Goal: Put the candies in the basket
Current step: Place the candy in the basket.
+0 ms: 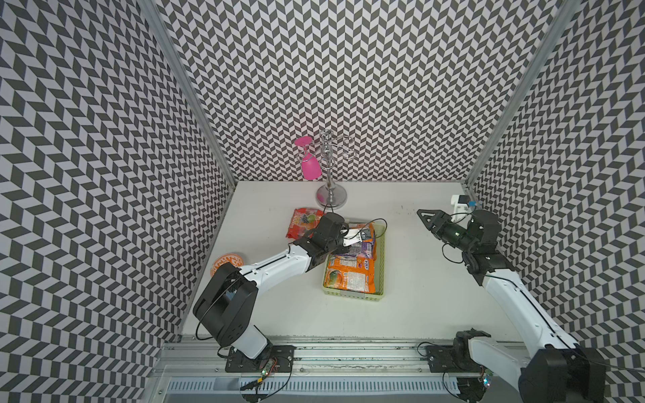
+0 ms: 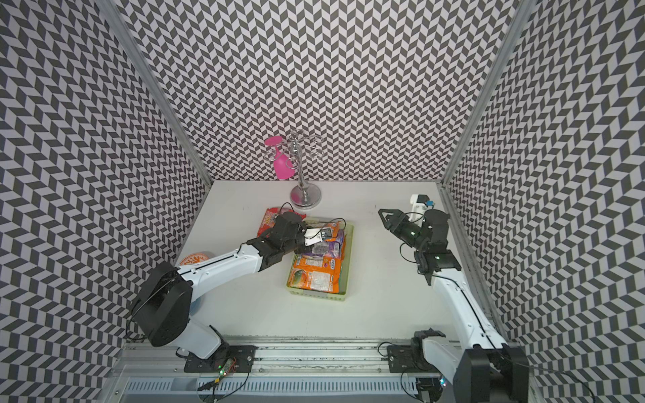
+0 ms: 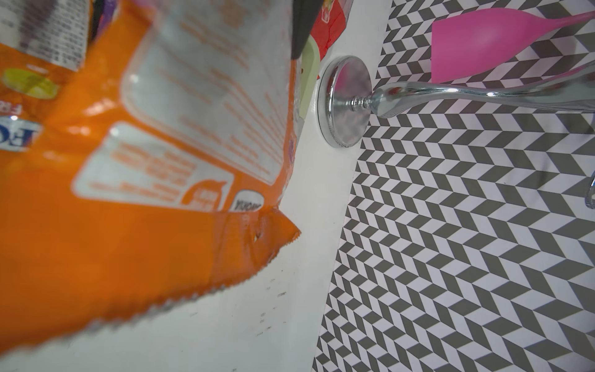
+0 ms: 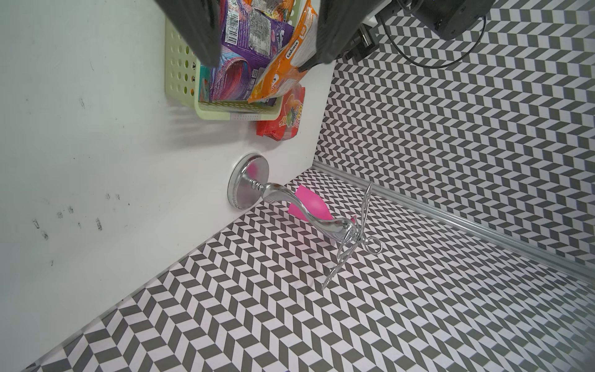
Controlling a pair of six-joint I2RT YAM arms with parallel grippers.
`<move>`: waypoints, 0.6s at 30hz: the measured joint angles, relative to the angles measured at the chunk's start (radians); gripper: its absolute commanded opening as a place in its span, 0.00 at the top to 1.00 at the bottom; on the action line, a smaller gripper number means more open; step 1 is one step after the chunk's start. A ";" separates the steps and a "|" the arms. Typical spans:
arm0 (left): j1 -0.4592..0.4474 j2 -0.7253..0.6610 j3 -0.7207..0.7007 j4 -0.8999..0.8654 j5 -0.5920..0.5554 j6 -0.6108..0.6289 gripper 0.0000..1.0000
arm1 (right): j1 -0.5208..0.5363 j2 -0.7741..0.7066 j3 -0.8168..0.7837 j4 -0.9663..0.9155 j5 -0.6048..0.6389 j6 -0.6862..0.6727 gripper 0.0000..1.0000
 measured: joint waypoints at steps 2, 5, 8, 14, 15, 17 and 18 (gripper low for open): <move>-0.005 0.005 -0.031 0.034 -0.002 0.018 0.72 | 0.000 0.012 -0.001 0.002 -0.013 -0.005 0.48; -0.012 0.018 -0.055 0.058 -0.004 0.026 0.57 | 0.000 0.035 -0.001 -0.005 -0.030 -0.019 0.48; -0.018 0.015 -0.055 0.055 0.004 0.031 0.37 | -0.001 0.051 -0.001 -0.017 -0.045 -0.033 0.48; -0.025 -0.046 -0.038 -0.069 0.065 0.033 0.12 | -0.002 0.059 0.000 -0.029 -0.063 -0.069 0.49; -0.025 -0.064 -0.032 -0.095 0.077 0.031 0.10 | -0.002 0.062 0.000 -0.027 -0.069 -0.072 0.49; -0.024 -0.110 -0.023 -0.150 0.098 0.021 0.09 | -0.002 0.074 0.000 -0.022 -0.087 -0.079 0.49; -0.024 -0.130 -0.018 -0.170 0.105 0.015 0.09 | -0.002 0.081 0.000 -0.023 -0.095 -0.083 0.49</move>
